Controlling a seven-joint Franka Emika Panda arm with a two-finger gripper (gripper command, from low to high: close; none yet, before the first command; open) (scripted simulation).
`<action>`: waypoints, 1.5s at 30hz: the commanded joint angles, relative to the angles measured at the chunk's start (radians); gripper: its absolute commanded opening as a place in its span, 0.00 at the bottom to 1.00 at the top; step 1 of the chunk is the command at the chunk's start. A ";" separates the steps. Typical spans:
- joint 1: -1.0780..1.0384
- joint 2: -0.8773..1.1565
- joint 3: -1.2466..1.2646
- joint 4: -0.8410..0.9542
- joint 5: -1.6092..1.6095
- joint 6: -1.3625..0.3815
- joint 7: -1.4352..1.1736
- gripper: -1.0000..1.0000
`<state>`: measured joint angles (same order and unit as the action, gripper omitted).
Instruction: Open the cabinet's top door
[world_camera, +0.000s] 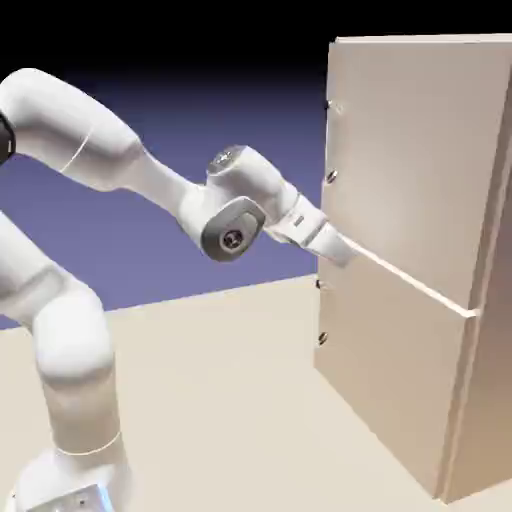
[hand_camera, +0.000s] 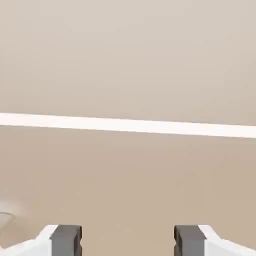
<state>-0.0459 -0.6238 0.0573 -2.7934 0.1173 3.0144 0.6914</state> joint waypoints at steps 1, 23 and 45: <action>-0.021 -0.020 0.021 0.006 0.044 -0.008 -0.018 0.50; -0.493 -0.458 0.489 0.142 1.000 -0.192 -0.423 0.50; -0.965 -0.897 0.956 0.277 1.957 -0.376 -0.827 0.50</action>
<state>-1.0111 -1.5204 1.0133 -2.5164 2.0747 2.6382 -0.1357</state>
